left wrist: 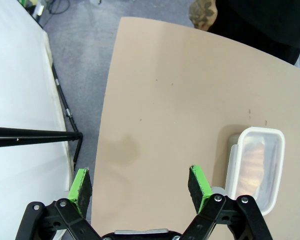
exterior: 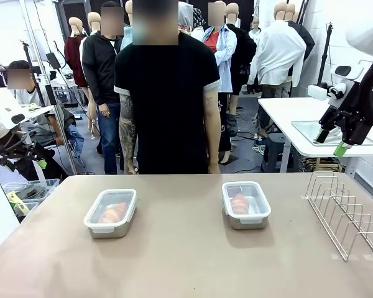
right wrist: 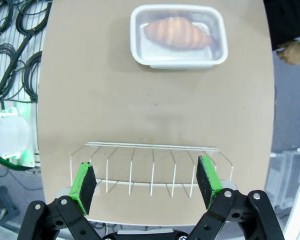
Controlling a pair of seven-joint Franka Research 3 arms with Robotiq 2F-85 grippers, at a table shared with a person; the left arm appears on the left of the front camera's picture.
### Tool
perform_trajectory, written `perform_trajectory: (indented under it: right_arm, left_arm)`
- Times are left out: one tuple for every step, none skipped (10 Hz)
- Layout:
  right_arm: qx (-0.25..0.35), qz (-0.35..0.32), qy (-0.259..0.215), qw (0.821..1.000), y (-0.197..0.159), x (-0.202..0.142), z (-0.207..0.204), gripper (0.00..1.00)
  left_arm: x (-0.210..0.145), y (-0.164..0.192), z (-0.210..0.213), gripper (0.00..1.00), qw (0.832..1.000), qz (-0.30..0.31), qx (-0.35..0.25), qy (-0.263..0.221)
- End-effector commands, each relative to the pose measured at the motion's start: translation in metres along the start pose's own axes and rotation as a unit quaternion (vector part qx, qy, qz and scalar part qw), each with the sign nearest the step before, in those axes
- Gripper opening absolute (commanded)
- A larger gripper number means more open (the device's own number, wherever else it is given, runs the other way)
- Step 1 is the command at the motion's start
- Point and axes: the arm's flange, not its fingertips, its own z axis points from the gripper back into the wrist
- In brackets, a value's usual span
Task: Place the bread in airtight containers.
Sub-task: Release when the human grabs the Airtight Container lid.
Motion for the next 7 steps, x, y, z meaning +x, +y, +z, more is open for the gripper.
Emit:
perform_trajectory:
  right_arm:
    - [0.002,0.001,-0.003,1.000,0.0010,0.0002,0.0007,1.00]
    - [0.002,0.001,-0.003,1.000,0.0010,0.0002,0.0007,1.00]
    - [0.002,0.001,-0.003,1.000,0.0010,0.0002,0.0007,1.00]
    - [0.002,0.001,-0.003,1.000,0.0010,0.0002,0.0007,1.00]
    - [0.002,0.001,-0.003,1.000,0.0010,0.0002,0.0007,1.00]
    - [0.002,0.001,-0.003,1.000,0.0010,0.0002,0.0007,1.00]
    - [0.002,0.001,-0.003,1.000,0.0010,0.0002,0.0007,1.00]
  left_arm:
    - [-0.0006,0.0007,0.0010,1.00,1.000,0.003,0.001,-0.001]
    - [-0.0006,0.0007,0.0010,1.00,1.000,0.003,0.001,-0.001]
    - [-0.0006,0.0007,0.0010,1.00,1.000,0.003,0.001,-0.001]
    - [-0.0006,0.0007,0.0010,1.00,1.000,0.003,0.001,-0.001]
    - [-0.0006,0.0007,0.0010,1.00,1.000,0.003,0.001,-0.001]
    - [-0.0006,0.0007,0.0010,1.00,1.000,0.003,0.001,-0.001]
    - [-0.0006,0.0007,0.0010,1.00,1.000,0.003,0.001,-0.001]
